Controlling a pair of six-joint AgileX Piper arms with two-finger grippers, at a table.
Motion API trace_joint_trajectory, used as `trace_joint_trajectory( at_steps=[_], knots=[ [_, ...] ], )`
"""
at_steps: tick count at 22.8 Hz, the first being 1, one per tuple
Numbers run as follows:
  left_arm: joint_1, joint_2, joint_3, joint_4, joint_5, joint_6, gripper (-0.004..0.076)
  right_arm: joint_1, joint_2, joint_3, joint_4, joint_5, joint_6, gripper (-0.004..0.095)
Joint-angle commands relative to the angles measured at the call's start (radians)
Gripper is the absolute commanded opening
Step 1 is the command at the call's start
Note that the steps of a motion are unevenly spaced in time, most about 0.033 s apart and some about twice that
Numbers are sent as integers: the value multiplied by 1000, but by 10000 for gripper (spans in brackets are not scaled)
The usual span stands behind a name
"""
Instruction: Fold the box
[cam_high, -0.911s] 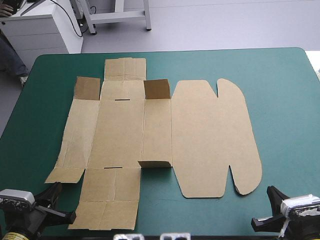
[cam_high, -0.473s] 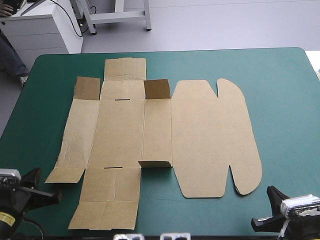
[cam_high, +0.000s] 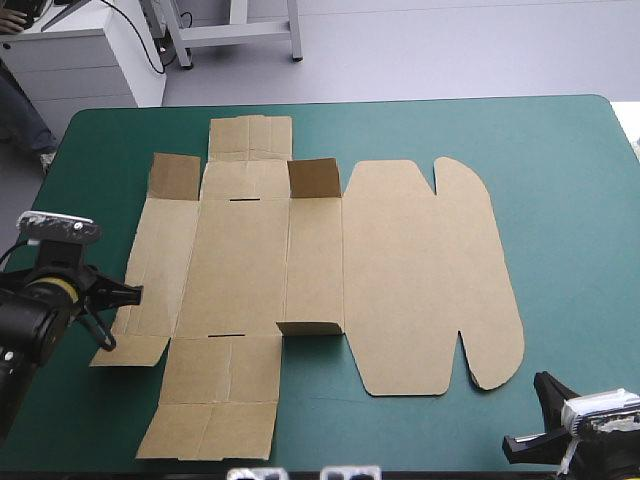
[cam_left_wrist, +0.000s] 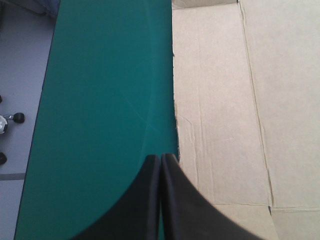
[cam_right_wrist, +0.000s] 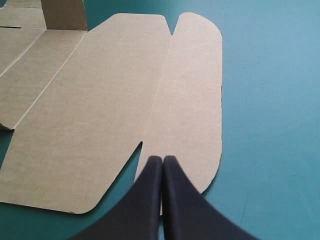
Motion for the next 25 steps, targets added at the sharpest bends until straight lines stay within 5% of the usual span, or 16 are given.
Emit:
trace_joint_trajectory(
  at_steps=[1, 4, 11, 17, 22, 25],
  knots=[
    [22, 107, -71, 35, -51, -13, 12, 3, -17, -28, 14, -73, -2, -20],
    [83, 185, -101, -7, -58, 26, 18, 3, -17, -28, 14, -73, -2, -20],
    [470, 364, -121, -630, -119, 625, 18, 3, -17, -28, 14, -73, -2, -20],
    [625, 475, -121, -886, -99, 903, 18, 3, -17, -28, 14, -73, -2, -20],
    [742, 632, -121, -1187, 80, 1245, 18, 3, -17, -28, 14, -73, -2, -20],
    [787, 679, -122, -1225, 136, 1289, 17, 3, -17, -28, 14, -73, -2, -20]
  ],
)
